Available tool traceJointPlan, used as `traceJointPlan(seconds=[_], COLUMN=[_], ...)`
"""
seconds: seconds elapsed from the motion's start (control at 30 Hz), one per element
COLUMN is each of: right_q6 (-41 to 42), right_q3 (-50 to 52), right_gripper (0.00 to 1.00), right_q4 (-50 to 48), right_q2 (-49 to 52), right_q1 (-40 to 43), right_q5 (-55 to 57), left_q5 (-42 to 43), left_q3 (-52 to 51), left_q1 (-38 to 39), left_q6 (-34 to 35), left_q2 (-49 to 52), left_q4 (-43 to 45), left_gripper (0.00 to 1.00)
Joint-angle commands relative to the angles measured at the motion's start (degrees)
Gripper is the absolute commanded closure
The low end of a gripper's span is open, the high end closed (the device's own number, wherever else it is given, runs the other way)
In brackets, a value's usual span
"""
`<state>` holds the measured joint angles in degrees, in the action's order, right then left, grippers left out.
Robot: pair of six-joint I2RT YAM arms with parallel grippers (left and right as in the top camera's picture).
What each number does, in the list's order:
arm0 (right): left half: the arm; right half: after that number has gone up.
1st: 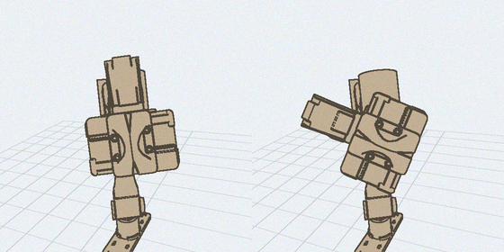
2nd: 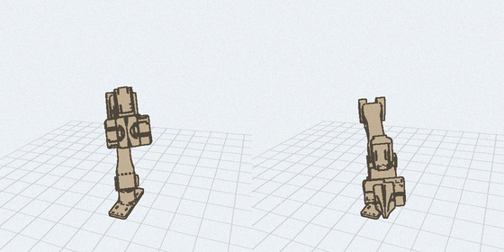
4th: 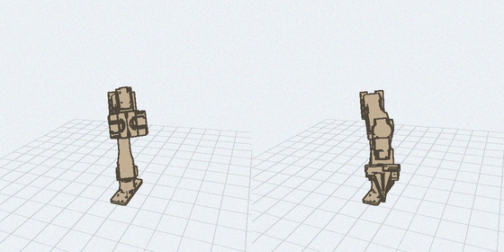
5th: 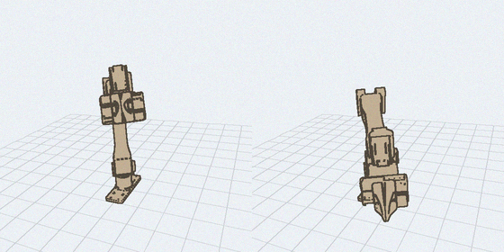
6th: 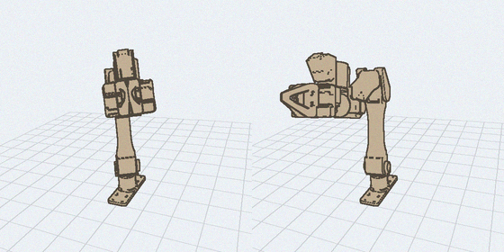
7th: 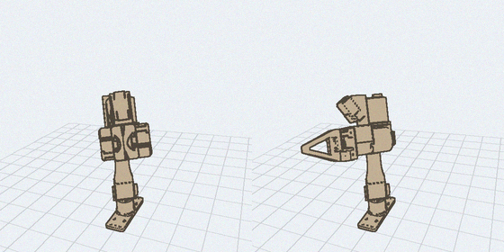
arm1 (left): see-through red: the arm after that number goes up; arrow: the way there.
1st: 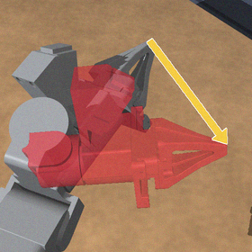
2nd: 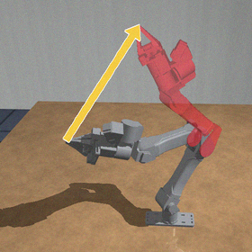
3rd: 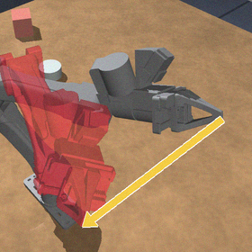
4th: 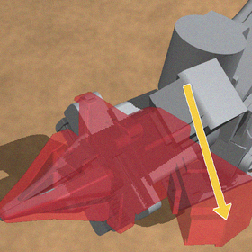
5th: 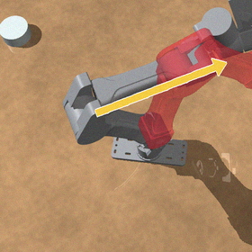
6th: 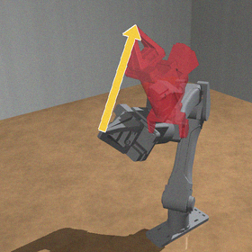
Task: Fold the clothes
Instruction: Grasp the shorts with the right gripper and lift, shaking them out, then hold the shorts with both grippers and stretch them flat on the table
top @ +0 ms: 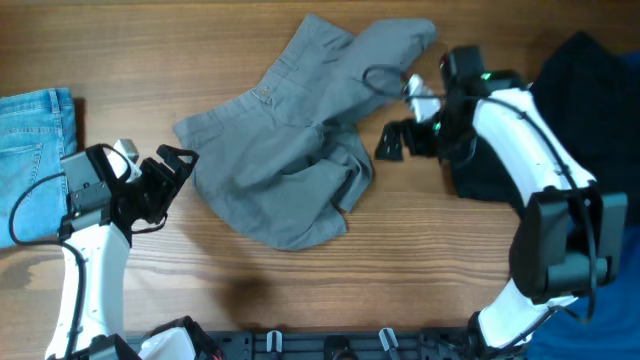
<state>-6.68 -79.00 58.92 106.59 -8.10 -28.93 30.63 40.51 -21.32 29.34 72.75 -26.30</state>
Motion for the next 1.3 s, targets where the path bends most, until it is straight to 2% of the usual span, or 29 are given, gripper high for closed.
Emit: traceJointPlan(seconds=[0.0, 0.07, 0.3, 0.43, 0.6, 0.7, 0.87, 0.9, 0.93, 1.0, 1.03, 1.1, 1.2, 1.27], right_q6=[-2.2, -1.6, 8.7, 11.0, 19.3, 20.3, 21.8, 21.9, 21.9, 21.9, 21.9, 21.9, 23.8, 24.5], right_q3=[6.5, 9.0, 13.4, 13.7, 13.8, 13.9, 13.9, 13.9, 13.9, 13.9, 13.9, 13.9, 13.9, 13.9], right_gripper=[0.0, 0.01, 0.05, 0.09, 0.14, 0.16, 0.23, 0.26, 0.34, 0.47, 0.54, 0.67, 0.92, 0.96], right_q4=[-2.1, -4.4, -16.7, -19.9, -20.4, -19.4, -18.0, -17.8, -17.6, -17.6, -17.6, -17.6, -16.9, -15.6], right_q2=[0.0, 0.0, 0.0, 0.0, 0.0, 0.0, 0.0, 0.0, 0.0, 0.0, 0.0, 0.0, 0.0, 0.0], right_q1=[-2.7, -4.1, -9.4, -13.1, -16.4, -17.5, -17.9, -17.9, -17.9, -17.9, -17.9, -17.9, -17.9, -17.8], right_q5=[-1.2, -1.4, -1.6, -0.1, 9.9, 10.1, 10.1, 10.1, 10.1, 10.1, 10.1, 10.2, 13.1, 17.0], left_q5=[-8.0, -8.0, -8.0, -7.9, -7.6, -7.6, -10.1, -10.9, -11.5, -11.9, -11.9, -11.9, -11.9, -11.9], left_q3=[0.0, 0.0, 0.0, 0.0, 0.0, 0.0, 0.0, 0.0, 0.0, 0.0, 0.0, 0.0, 0.0, 0.0], left_q1=[1.5, 2.0, 2.5, 2.8, 4.9, 7.3, 9.8, 10.2, 10.5, 11.1, 11.3, 11.7, 12.1, 12.2], left_q6=[-0.6, -0.6, -0.6, -0.6, -0.6, -0.6, -0.6, -0.6, -0.6, -0.6, -0.6, -0.6, -0.6, -0.5], left_q2=[1.8, 3.4, 11.4, 16.2, 20.1, 21.6, 23.5, 23.7, 24.0, 24.7, 24.9, 24.9, 24.9, 24.9], left_q4=[2.2, 4.1, 11.1, 13.8, 16.7, 19.4, 23.8, 24.4, 24.9, 26.6, 27.3, 28.4, 29.7, 29.8], left_gripper=[0.0, 0.0, 0.0, 0.0, 0.0, 0.0, 0.01, 0.01, 0.02, 0.11, 0.21, 0.46, 0.73, 0.9])
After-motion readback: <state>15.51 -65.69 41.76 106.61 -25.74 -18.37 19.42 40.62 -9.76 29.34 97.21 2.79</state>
